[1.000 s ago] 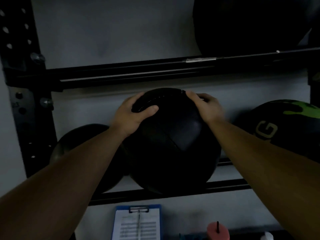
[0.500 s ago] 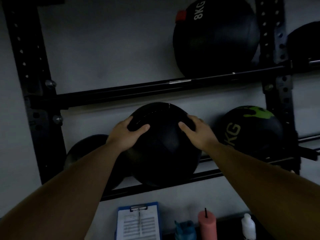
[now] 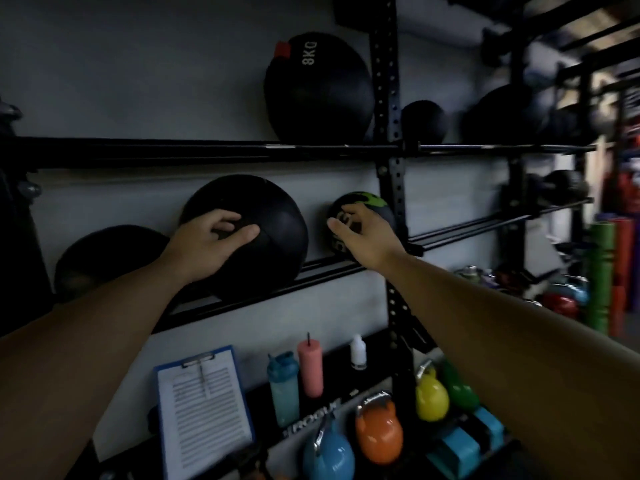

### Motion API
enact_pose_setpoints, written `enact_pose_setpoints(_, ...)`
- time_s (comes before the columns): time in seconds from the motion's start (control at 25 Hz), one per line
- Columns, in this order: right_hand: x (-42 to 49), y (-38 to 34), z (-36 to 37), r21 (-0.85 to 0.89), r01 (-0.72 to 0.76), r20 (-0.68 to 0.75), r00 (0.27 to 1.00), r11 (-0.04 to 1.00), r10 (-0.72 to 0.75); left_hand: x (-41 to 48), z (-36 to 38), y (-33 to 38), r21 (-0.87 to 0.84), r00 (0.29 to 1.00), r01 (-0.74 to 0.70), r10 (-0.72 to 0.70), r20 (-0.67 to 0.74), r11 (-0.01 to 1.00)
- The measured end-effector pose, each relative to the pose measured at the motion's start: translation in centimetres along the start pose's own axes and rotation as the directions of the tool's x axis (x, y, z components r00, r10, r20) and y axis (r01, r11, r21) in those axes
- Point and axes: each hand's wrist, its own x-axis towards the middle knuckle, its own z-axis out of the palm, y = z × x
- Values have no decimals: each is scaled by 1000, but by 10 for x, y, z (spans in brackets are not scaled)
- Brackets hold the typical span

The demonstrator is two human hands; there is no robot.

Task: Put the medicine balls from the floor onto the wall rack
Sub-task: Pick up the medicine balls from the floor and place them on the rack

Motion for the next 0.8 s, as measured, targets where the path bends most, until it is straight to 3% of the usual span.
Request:
enact_pose_setpoints(0.32, -164, 5, -130, -319, -247, -175, 964, 915, 199, -86, 89, 92, -204, 953, -95, 148, 263, 974)
enact_pose_setpoints(0.56, -239, 30, -225, -370, -346, -300, 923, 862, 242, -131, 173, 169, -291, 888, -160, 266, 375, 943)
enact_pose_setpoints(0.8, -332, 97, -315, -373, -501, -386, 849, 781, 361, -182, 273, 231, -221, 815, -143, 241, 527, 965)
